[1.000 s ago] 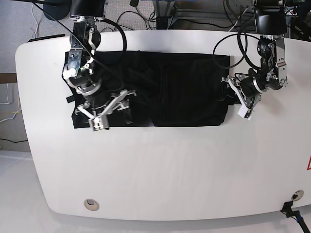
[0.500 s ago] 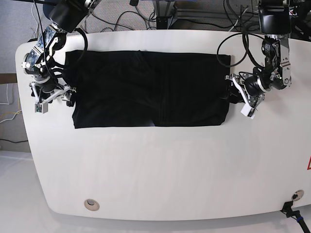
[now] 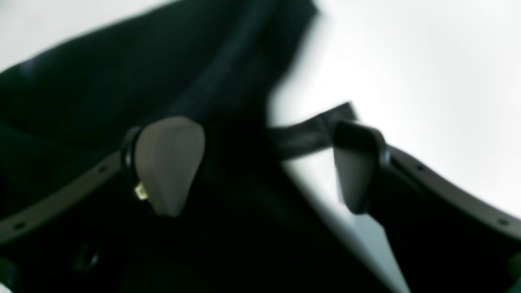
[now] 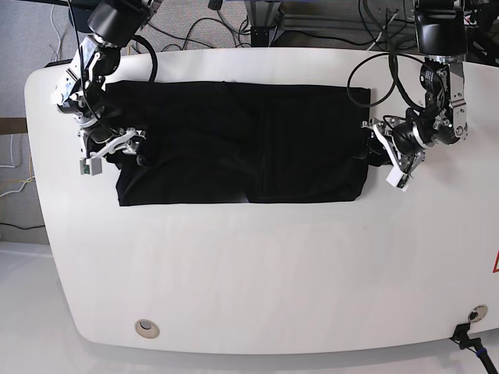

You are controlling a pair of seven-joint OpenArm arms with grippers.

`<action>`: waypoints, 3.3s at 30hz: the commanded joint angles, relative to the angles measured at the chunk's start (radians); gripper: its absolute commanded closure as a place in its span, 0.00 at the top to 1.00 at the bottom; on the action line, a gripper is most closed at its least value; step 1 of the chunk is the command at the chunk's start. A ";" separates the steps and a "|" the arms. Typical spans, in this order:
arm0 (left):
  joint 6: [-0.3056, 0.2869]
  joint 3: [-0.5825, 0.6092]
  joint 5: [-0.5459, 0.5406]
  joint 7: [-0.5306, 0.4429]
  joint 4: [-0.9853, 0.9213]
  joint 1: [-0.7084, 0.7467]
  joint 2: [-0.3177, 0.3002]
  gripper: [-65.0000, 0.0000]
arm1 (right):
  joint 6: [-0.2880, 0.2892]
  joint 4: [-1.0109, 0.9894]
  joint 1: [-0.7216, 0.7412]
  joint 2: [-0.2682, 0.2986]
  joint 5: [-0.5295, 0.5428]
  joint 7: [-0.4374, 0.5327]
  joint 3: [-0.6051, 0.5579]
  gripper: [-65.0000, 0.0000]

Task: Fold the T-shirt properly
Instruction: 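Grasp the shirt's side edges with both grippers, then fold the shirt strip in half with the right gripper toward the left gripper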

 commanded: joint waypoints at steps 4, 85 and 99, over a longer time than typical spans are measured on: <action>0.015 0.000 0.056 0.060 -0.002 0.004 -0.013 0.42 | 0.001 0.008 -0.002 -0.015 0.018 -0.008 -0.016 0.80; 0.017 0.003 0.056 0.060 -0.002 -0.002 -0.039 0.42 | -0.521 0.301 0.166 -0.124 0.128 0.124 -1.103 0.58; 0.017 -0.002 0.052 0.065 0.190 0.005 -0.086 0.42 | -0.520 0.419 -0.028 0.128 -0.166 0.098 -0.962 0.58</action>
